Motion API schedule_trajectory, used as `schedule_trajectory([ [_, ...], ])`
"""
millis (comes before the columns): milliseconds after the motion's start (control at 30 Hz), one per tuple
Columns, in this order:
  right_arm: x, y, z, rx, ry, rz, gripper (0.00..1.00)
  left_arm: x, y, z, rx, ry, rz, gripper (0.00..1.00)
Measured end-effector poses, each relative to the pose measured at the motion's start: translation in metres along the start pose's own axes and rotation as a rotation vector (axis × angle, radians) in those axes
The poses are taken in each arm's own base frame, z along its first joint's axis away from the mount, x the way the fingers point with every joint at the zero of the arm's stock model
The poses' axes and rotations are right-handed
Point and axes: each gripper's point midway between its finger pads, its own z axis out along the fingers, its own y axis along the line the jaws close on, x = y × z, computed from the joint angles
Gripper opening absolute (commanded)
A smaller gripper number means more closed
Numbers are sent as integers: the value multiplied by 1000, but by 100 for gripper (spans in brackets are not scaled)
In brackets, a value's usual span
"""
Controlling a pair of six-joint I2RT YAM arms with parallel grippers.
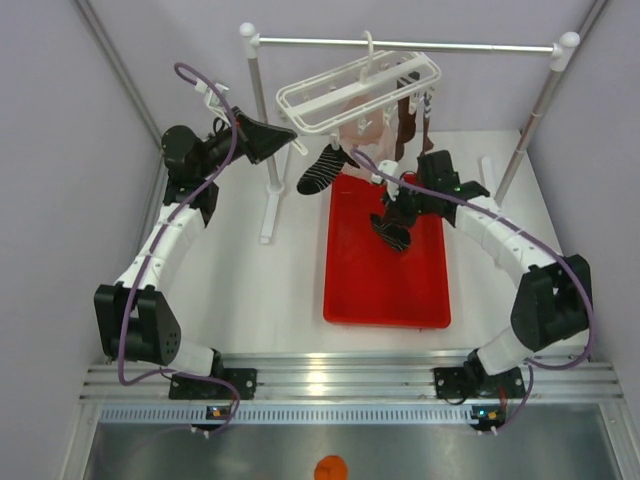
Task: Clip the socks to the hanger
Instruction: Adjust the sock in the bin.
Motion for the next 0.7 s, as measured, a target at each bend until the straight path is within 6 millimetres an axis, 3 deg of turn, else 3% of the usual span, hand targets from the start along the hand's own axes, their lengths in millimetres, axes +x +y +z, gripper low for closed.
schedule_trajectory([
  [100, 9, 29, 18, -67, 37, -17, 0, 0, 0, 0, 0, 0, 0, 0],
  [233, 37, 86, 53, -196, 128, -22, 0, 0, 0, 0, 0, 1, 0, 0],
  [300, 53, 113, 62, -249, 170, -25, 16, 0, 0, 0, 0, 1, 0, 0],
  [367, 67, 137, 64, -305, 208, -25, 49, 1, 0, 0, -2, 3, 0, 0],
  [433, 76, 150, 62, -348, 220, -38, 54, 2, 1, 0, -4, 5, -4, 0],
  [533, 77, 153, 54, -370, 201, -81, 55, 2, 2, 0, -7, 8, -9, 0],
  [700, 53, 134, 37, -402, 97, -300, 55, 2, 1, 0, -7, 8, -9, 0],
])
